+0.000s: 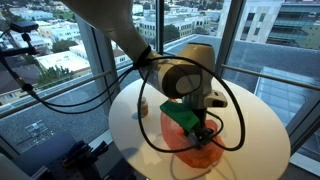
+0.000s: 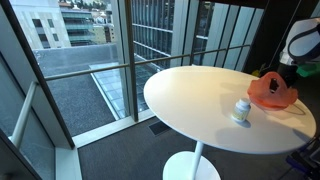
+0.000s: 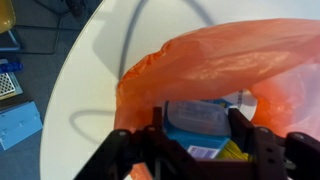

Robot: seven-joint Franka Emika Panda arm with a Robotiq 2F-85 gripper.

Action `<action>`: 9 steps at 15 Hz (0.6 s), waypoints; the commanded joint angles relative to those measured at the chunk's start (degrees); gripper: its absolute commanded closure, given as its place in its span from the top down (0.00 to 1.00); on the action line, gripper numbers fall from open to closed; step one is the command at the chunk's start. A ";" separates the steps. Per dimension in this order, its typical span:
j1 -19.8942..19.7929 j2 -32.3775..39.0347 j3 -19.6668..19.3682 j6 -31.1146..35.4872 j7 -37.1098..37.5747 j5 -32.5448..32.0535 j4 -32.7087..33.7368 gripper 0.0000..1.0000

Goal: Remove the white and blue container from the plastic and put it on the table

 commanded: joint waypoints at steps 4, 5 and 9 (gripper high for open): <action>0.57 -4.29 -0.34 -1.82 0.01 0.04 -0.52 0.41; 0.63 -5.09 -0.30 -2.00 -0.11 0.00 -0.71 0.41; 0.82 -8.54 0.32 -4.20 -1.89 0.42 -1.54 0.41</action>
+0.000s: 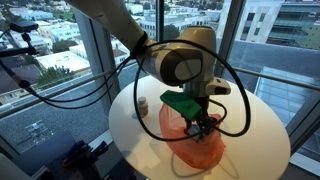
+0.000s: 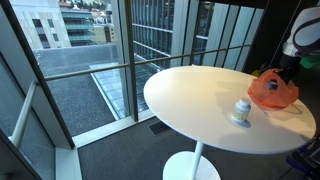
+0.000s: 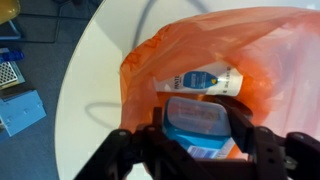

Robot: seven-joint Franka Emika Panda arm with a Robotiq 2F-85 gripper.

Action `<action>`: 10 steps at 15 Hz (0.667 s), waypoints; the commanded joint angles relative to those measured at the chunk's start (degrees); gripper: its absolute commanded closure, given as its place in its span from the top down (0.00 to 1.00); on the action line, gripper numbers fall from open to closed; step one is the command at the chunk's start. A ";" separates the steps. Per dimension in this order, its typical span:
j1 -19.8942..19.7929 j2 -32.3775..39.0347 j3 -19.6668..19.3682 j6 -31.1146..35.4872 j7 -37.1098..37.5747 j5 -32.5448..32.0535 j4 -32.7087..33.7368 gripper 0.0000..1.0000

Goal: Remove the white and blue container from the plastic and put it on the table

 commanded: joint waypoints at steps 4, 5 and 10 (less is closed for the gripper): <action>1.09 -7.74 1.00 -6.34 -4.55 0.99 -2.73 0.41; 1.24 -8.57 1.18 -7.28 -5.30 1.14 -2.98 0.41; 1.97 -12.22 1.77 -10.93 -8.40 1.52 -3.88 0.41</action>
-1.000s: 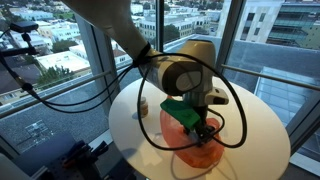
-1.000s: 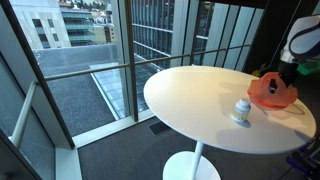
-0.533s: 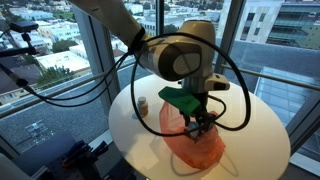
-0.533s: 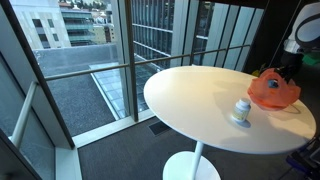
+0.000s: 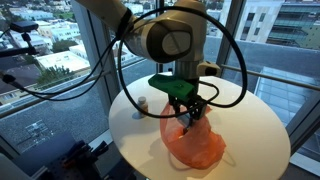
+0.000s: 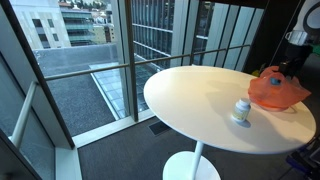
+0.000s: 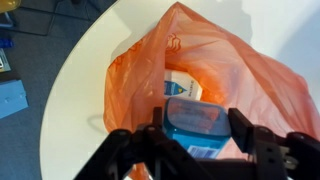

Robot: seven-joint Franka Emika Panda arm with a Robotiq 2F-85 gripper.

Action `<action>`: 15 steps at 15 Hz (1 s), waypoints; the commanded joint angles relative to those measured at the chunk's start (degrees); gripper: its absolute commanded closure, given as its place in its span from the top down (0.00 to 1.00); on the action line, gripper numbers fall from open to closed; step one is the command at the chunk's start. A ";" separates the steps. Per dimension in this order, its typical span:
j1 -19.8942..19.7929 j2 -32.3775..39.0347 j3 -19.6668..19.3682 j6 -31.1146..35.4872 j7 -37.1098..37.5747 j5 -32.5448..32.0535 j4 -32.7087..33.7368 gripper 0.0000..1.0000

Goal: Remove the white and blue container from the plastic and put it on the table

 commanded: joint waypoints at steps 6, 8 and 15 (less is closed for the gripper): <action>1.05 -3.04 0.43 -1.58 -2.54 0.07 -1.77 0.41; 1.32 -1.84 0.61 -0.37 -2.27 -0.70 -2.66 0.41; 2.18 4.16 1.30 2.45 -1.70 -2.22 -4.35 0.41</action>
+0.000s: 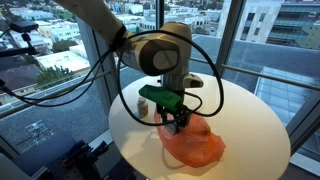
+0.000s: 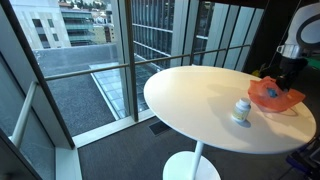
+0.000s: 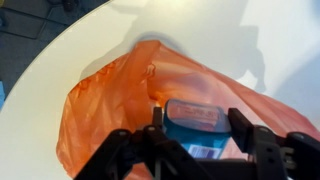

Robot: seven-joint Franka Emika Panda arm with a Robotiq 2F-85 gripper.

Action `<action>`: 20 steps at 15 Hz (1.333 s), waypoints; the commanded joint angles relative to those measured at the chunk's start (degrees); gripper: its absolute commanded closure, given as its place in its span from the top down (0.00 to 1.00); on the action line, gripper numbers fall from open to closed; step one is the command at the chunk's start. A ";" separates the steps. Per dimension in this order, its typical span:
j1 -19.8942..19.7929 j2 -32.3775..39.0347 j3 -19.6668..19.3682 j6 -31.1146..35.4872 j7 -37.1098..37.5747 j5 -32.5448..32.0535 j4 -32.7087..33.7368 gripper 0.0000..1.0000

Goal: Remove the white and blue container from the plastic and put it on the table

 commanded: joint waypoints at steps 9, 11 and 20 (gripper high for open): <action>-0.11 3.58 0.02 0.75 -0.36 -1.79 0.52 0.41; -0.13 2.23 -0.02 1.12 -0.44 -1.81 0.10 0.41; 0.09 -6.48 0.19 0.32 -0.69 -1.12 -0.60 0.41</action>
